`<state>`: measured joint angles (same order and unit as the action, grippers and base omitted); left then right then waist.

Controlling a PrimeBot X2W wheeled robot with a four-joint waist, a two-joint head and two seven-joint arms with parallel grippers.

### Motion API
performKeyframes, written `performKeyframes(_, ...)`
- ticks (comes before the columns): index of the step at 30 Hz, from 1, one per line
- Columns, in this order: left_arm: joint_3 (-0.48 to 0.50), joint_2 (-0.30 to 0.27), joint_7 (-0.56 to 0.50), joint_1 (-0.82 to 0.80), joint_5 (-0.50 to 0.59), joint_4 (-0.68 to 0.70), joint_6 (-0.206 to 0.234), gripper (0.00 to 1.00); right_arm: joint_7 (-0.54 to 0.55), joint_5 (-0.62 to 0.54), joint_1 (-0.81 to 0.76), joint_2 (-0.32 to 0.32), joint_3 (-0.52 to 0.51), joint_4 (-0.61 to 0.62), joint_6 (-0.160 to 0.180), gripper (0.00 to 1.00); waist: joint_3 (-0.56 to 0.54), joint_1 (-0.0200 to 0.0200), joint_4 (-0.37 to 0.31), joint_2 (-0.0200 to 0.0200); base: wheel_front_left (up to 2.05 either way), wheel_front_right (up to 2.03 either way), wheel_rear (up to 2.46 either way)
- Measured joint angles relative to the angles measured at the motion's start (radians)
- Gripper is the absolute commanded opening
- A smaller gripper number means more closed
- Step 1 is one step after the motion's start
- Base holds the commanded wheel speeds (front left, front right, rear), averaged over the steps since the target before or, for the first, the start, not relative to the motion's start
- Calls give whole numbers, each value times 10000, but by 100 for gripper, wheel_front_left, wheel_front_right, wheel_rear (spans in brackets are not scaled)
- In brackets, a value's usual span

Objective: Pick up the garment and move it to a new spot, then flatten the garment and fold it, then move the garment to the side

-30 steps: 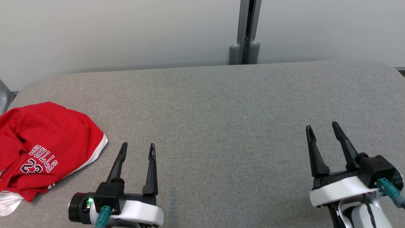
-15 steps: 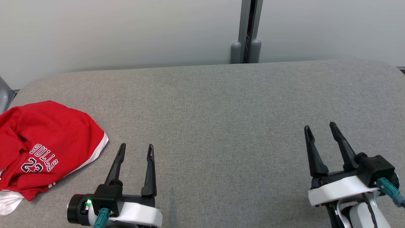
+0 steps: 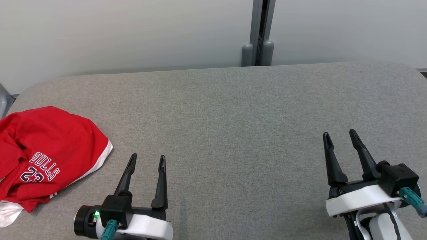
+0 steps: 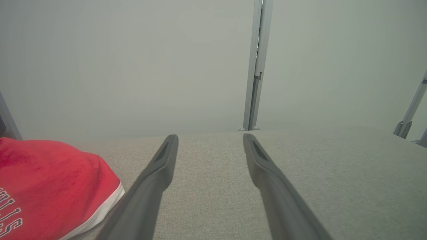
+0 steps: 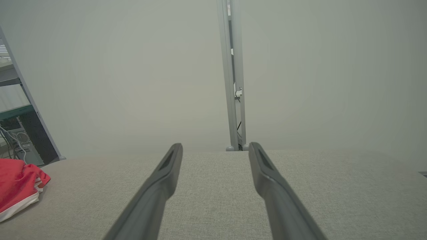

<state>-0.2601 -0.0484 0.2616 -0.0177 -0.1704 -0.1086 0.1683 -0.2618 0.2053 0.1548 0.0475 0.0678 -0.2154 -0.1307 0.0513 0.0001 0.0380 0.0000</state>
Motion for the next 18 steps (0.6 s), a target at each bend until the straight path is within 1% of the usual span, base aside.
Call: performKeyframes(18,-56,0,-2,-11,-48,-115,17,100,-2,-25,2,2,-6,-142,0,100,-59,0,16,0,0,0,0)
